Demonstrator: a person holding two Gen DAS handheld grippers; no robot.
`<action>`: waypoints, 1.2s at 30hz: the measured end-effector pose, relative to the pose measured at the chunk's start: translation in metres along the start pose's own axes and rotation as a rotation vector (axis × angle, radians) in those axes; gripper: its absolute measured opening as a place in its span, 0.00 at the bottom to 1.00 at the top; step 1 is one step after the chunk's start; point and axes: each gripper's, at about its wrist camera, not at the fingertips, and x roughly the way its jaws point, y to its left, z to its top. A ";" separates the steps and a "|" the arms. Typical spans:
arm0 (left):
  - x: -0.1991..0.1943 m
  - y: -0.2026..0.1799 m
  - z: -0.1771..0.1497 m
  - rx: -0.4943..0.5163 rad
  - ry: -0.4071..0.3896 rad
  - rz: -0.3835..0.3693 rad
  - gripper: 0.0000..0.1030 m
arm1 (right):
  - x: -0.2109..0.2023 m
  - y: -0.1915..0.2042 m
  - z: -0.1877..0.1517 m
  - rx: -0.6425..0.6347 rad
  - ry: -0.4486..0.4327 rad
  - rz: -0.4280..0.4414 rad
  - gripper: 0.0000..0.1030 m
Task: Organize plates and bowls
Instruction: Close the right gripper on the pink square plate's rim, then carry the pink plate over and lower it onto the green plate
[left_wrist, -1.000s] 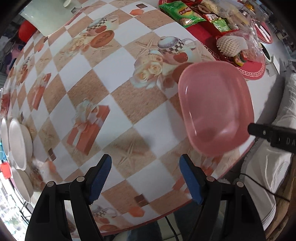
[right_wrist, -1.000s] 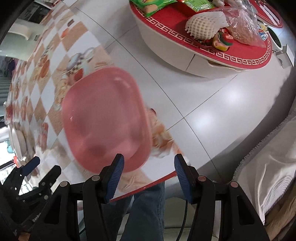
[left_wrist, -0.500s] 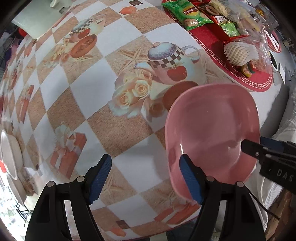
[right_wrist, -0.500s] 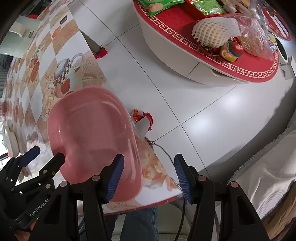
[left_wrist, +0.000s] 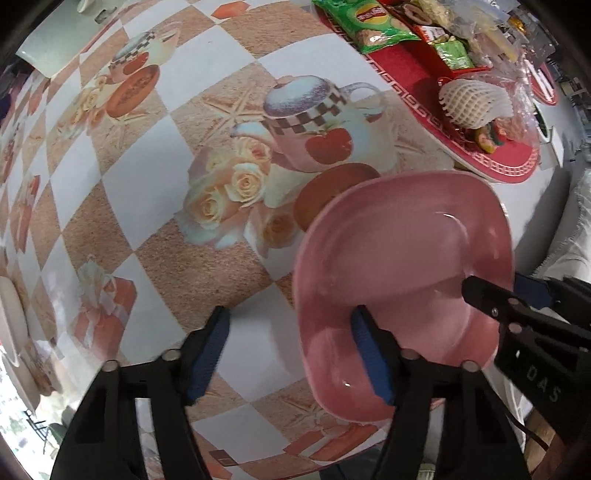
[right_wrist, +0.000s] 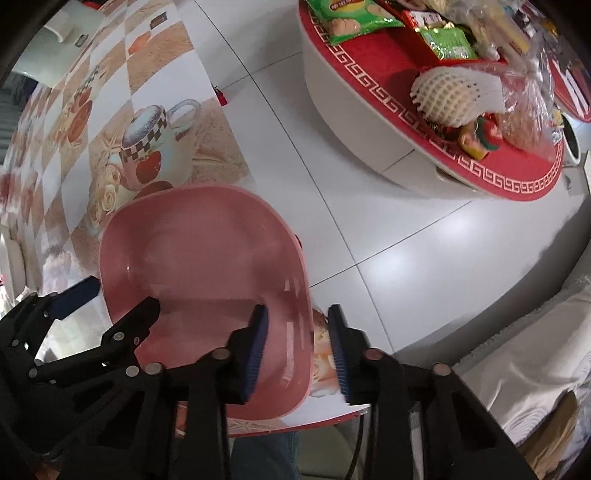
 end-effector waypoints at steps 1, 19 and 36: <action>-0.002 0.000 -0.002 0.004 -0.003 -0.002 0.58 | 0.000 0.001 0.000 0.001 0.001 -0.003 0.17; -0.005 0.045 -0.047 0.004 -0.026 0.013 0.33 | 0.028 0.064 -0.022 -0.096 0.031 0.001 0.17; 0.000 0.169 -0.157 -0.237 -0.027 0.036 0.33 | 0.049 0.236 -0.089 -0.372 0.070 -0.028 0.17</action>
